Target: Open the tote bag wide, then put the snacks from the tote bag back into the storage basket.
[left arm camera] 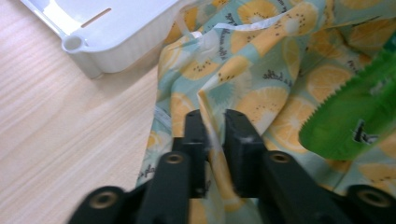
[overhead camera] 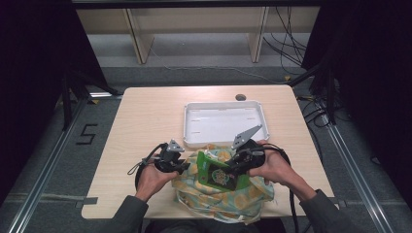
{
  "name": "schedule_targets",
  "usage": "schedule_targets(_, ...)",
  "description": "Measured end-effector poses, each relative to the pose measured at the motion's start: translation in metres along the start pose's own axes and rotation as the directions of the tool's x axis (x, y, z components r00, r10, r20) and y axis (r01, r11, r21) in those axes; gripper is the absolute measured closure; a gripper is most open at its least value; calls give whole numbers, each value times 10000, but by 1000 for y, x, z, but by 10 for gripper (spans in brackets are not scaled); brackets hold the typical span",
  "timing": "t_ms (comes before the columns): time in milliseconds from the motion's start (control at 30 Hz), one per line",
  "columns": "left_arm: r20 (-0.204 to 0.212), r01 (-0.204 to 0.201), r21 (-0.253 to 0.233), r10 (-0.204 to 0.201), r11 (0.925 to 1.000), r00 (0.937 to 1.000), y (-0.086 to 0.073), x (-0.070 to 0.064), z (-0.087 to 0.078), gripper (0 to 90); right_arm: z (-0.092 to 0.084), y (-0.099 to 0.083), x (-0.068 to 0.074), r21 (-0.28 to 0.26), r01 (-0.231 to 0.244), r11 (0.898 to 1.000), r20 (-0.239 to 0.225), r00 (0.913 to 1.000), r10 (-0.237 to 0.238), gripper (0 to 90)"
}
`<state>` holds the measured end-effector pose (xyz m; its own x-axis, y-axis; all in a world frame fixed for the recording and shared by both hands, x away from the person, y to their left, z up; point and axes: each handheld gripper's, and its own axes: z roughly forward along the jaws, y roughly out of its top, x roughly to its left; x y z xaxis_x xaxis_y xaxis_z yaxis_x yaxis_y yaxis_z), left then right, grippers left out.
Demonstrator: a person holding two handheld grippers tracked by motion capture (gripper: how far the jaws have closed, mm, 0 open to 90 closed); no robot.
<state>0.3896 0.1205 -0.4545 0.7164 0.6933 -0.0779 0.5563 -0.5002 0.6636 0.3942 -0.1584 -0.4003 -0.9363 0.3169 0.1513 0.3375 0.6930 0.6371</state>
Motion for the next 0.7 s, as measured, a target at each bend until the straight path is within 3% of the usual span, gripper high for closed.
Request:
schedule_targets(33, 127, 152, -272, -148, 9995, 9998, 2, -2, -7, 639, -3, 1, 0, -67, 23, 10000, -21, 10000, -23, 770)
schedule_targets(133, 111, 295, -681, -288, 9972, 9995, 3, -4, -15, 558, -6, 3, 1, -208, -137, 9997, -166, 9998, 134, 770)
schedule_targets(167, 109, 440, -853, -433, 9954, 9990, 3, -6, -23, 484, -9, 5, 1, -303, -149, 9994, -162, 9998, 144, 770)
schedule_targets(233, 138, 507, -976, -496, 9939, 9987, 3, -7, -27, 464, -11, 6, 2, -356, -284, 9990, -133, 9995, 280, 770)
schedule_targets(367, 311, 673, -1543, -633, 9857, 9975, 0, -12, -42, 402, -21, 10, 2, -725, -67, 9973, -70, 10000, 62, 770)
schedule_targets(467, 170, 761, -1859, -743, 9796, 9971, -3, -16, -52, 359, -34, 12, 0, -1077, -110, 9941, 22, 9999, 113, 770)
schedule_targets(567, 56, 671, -1952, -673, 9785, 9977, -8, -22, -58, 298, -40, 13, -2, -1239, -155, 9922, 103, 9998, 169, 770)
schedule_targets(633, 158, 303, -1911, -278, 9811, 9995, -11, -25, -60, 287, -49, 13, -5, -1552, -150, 9878, 206, 9996, 184, 770)
schedule_targets(700, 157, 451, -1899, -429, 9808, 9990, -14, -30, -60, 269, -55, 14, -6, -1707, -188, 9851, 254, 9994, 234, 770)
